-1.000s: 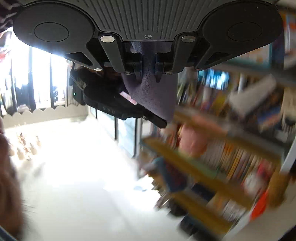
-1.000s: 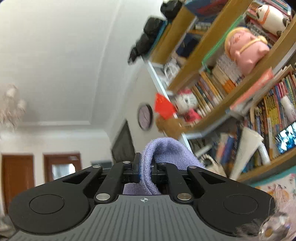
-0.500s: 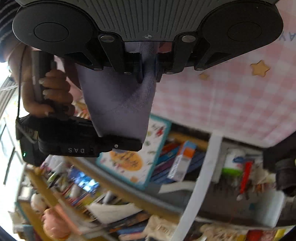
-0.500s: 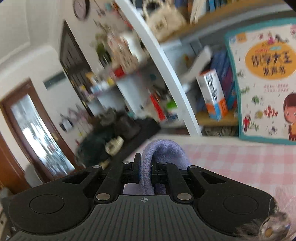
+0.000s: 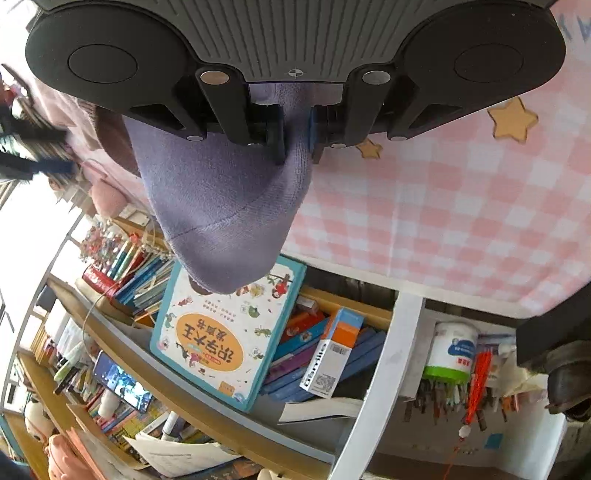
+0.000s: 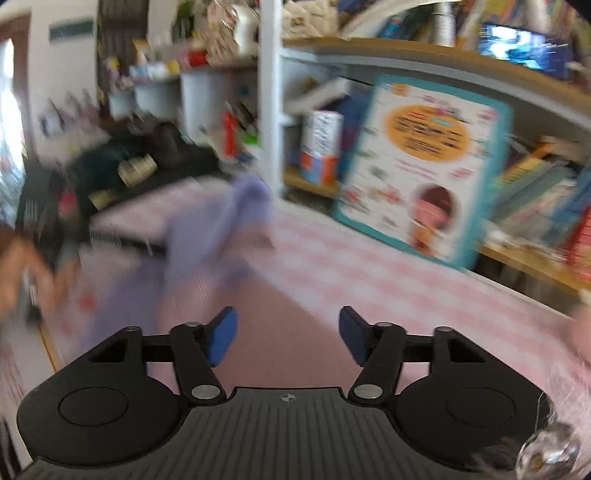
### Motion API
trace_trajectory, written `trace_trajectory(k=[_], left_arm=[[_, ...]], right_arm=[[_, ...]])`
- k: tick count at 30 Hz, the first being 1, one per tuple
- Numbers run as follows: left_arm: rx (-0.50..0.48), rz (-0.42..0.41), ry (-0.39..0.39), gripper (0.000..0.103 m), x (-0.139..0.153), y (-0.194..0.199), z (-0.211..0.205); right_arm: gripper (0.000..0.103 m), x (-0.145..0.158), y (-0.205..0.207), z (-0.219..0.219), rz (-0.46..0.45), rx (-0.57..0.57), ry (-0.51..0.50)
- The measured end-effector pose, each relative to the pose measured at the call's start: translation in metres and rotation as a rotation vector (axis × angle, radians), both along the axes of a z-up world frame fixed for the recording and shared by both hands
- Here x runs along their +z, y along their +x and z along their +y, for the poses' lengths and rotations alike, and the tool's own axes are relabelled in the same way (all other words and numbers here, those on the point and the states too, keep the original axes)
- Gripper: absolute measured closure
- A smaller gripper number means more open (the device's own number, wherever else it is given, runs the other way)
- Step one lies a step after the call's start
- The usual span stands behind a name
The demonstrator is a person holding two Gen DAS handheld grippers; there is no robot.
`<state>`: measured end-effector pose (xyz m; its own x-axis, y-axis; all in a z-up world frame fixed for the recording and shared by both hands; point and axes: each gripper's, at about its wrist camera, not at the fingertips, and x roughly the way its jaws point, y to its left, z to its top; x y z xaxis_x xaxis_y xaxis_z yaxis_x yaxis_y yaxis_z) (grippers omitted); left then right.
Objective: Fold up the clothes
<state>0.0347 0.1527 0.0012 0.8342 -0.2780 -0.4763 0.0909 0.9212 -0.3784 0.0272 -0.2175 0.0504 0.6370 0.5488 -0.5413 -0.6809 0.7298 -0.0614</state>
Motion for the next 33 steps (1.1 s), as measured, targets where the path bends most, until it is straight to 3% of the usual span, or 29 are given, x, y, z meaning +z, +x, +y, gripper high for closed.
trace_trajectory(k=[2,6,9,12,15,17,22,24,27,31,33], left_arm=[[0.033,0.02,0.008,0.089,-0.002,0.007,0.007],[0.104,0.034,0.101,0.085,0.004,0.004,0.007],[0.077,-0.048,0.225,0.085,0.026,-0.018,-0.013],[-0.061,-0.093,0.169,0.076,0.043,-0.039,-0.027],[-0.19,-0.069,0.122,0.071,0.046,-0.048,-0.045],[-0.207,-0.029,0.139,0.071,0.041,-0.048,-0.056],[-0.244,0.046,0.088,0.069,0.027,-0.046,-0.067],[-0.264,0.074,0.044,0.058,0.021,-0.044,-0.069],[-0.236,0.085,0.012,0.056,0.014,-0.037,-0.07],[-0.197,0.108,-0.053,0.057,0.004,-0.021,-0.071],[-0.187,0.106,-0.063,0.066,0.0,-0.016,-0.073]], right_arm=[[0.042,-0.008,-0.016,-0.021,-0.003,-0.043,-0.041],[0.042,-0.019,-0.041,-0.049,0.029,-0.084,-0.054],[0.041,-0.024,-0.053,-0.053,0.024,-0.091,-0.091],[0.041,-0.027,-0.065,-0.05,0.002,-0.069,-0.134],[0.04,-0.029,-0.076,-0.041,-0.017,-0.007,-0.15],[0.039,-0.032,-0.082,-0.029,-0.044,0.044,-0.174],[0.043,-0.048,-0.088,0.003,-0.149,0.108,-0.305],[0.064,-0.052,-0.084,0.011,-0.19,0.105,-0.352],[0.089,-0.045,-0.073,0.011,-0.183,0.094,-0.325],[0.097,-0.029,-0.062,0.007,-0.236,0.03,-0.297],[0.098,-0.017,-0.054,0.005,-0.304,-0.034,-0.293]])
